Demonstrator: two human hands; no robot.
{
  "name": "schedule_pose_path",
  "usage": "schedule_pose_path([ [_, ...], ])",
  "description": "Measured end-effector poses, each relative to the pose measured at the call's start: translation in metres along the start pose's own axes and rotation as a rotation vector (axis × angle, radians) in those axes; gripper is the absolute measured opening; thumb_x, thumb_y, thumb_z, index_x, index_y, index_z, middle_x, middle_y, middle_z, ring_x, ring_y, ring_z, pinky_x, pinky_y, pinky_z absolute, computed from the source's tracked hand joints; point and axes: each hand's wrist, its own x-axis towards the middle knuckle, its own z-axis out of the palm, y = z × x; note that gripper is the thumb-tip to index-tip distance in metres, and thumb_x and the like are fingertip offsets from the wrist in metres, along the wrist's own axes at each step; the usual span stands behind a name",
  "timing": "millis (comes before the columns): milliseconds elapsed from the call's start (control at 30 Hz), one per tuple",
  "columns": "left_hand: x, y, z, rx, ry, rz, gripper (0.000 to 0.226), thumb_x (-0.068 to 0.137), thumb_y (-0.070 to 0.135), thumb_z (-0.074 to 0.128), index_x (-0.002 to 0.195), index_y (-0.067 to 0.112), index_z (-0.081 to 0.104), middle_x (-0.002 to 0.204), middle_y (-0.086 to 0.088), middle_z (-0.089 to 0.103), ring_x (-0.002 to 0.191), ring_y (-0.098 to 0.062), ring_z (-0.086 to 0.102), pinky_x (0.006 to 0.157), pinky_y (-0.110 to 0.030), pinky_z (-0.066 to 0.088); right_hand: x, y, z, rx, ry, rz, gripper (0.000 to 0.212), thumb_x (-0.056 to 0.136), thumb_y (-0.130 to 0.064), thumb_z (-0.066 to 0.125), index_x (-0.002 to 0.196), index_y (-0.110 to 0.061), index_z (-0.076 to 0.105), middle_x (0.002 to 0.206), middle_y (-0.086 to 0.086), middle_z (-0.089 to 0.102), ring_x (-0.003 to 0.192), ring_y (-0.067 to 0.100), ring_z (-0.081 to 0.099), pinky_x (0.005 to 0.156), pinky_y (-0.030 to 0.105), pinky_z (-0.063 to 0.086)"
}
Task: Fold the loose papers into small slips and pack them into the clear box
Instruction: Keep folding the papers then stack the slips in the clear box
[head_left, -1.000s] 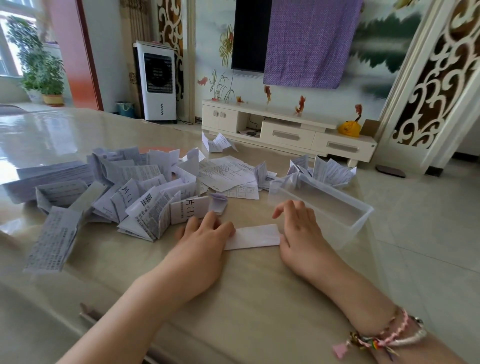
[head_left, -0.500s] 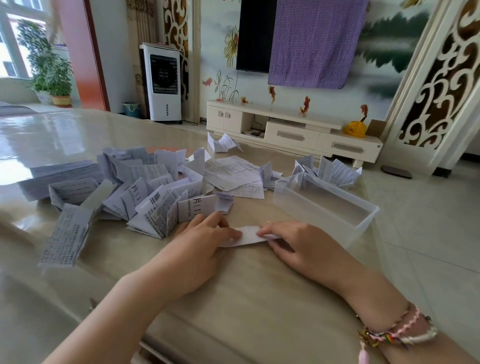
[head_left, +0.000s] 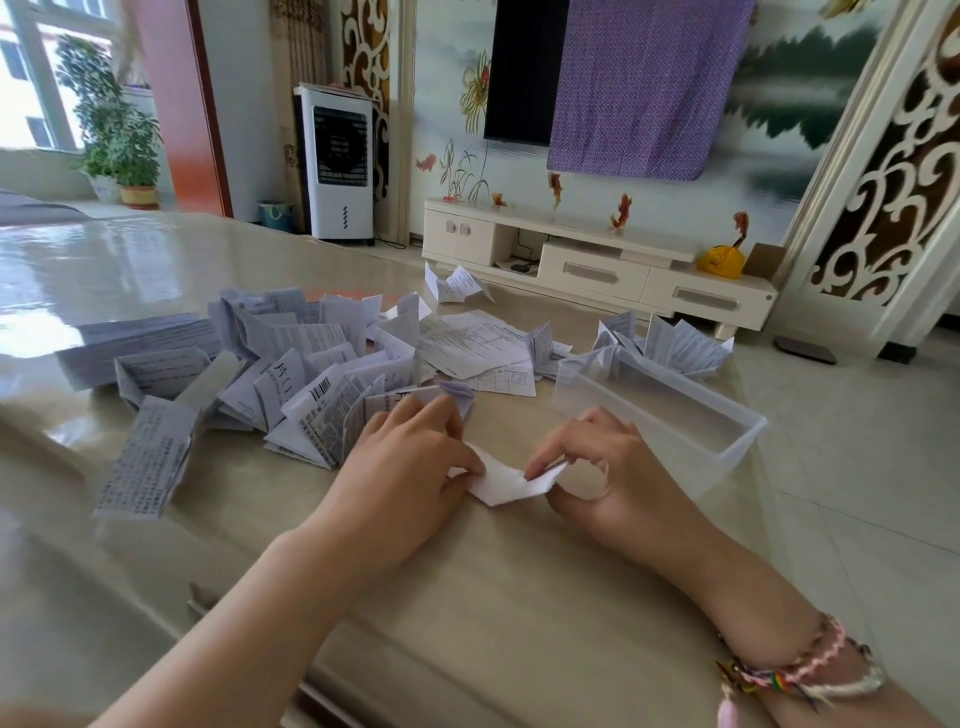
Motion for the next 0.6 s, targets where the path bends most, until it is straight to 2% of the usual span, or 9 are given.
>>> schedule_pose_path([
  [67,0.001,0.0,0.004,-0.071,-0.05,-0.043,0.02,0.089,0.039,0.063,0.108,0.041,0.071,0.099,0.016,0.046,0.102,-0.013,0.042,0.091,-0.029,0.037,-0.001,-0.002,0.001,0.073,-0.048,0.002,0.014,0.073,-0.03,0.066,0.085,-0.033,0.071,0.088,-0.016,0.065,0.093,0.008,0.054,0.09,0.027,0.036],
  [133,0.002,0.001,0.007,-0.176,-0.085,-0.053,0.021,0.088,0.036,0.064,0.107,0.039,0.071,0.1,0.015,0.049,0.098,-0.013,0.041,0.09,-0.027,0.038,-0.001,-0.002,0.003,0.184,-0.066,0.052,0.009,0.077,-0.027,0.072,0.086,-0.031,0.073,0.086,-0.014,0.061,0.09,0.009,0.057,0.089,0.027,0.041],
  [200,0.004,0.002,0.011,-0.259,-0.126,-0.032,0.016,0.086,0.026,0.065,0.099,0.032,0.074,0.099,0.014,0.05,0.095,-0.014,0.042,0.085,-0.023,0.036,0.002,-0.002,0.005,0.275,-0.059,0.106,0.009,0.081,-0.021,0.075,0.081,-0.03,0.072,0.079,-0.013,0.056,0.083,0.006,0.056,0.085,0.022,0.043],
  [267,0.005,0.004,0.014,-0.332,-0.15,0.009,0.01,0.085,0.019,0.066,0.092,0.021,0.072,0.096,0.011,0.053,0.093,-0.014,0.047,0.08,-0.022,0.037,0.006,-0.001,0.007,0.301,-0.035,0.142,0.015,0.085,-0.02,0.071,0.073,-0.028,0.069,0.072,-0.013,0.054,0.073,0.001,0.051,0.073,0.014,0.039],
  [367,0.006,0.006,0.016,-0.393,-0.119,-0.035,0.022,0.084,0.015,0.064,0.104,0.02,0.067,0.096,0.007,0.056,0.092,-0.015,0.051,0.08,-0.023,0.042,0.012,0.003,0.014,0.275,-0.043,0.21,0.019,0.092,-0.023,0.063,0.073,-0.02,0.065,0.065,-0.012,0.053,0.062,-0.001,0.044,0.06,0.016,0.035],
  [500,0.005,0.002,0.016,-0.388,-0.054,-0.228,0.048,0.086,0.021,0.063,0.13,0.024,0.045,0.11,0.008,0.051,0.1,-0.015,0.043,0.092,-0.024,0.035,0.014,0.012,0.021,0.099,-0.03,0.26,0.026,0.092,-0.031,0.061,0.07,-0.019,0.056,0.064,-0.009,0.052,0.061,0.003,0.042,0.057,0.022,0.034],
  [600,0.003,-0.001,0.015,-0.374,-0.011,-0.248,0.041,0.088,0.009,0.054,0.126,0.019,0.047,0.108,0.006,0.048,0.1,-0.018,0.045,0.09,-0.024,0.036,0.015,0.012,0.025,0.012,-0.055,0.256,0.033,0.091,-0.035,0.06,0.064,-0.023,0.044,0.063,-0.007,0.047,0.064,0.005,0.04,0.058,0.021,0.03],
])
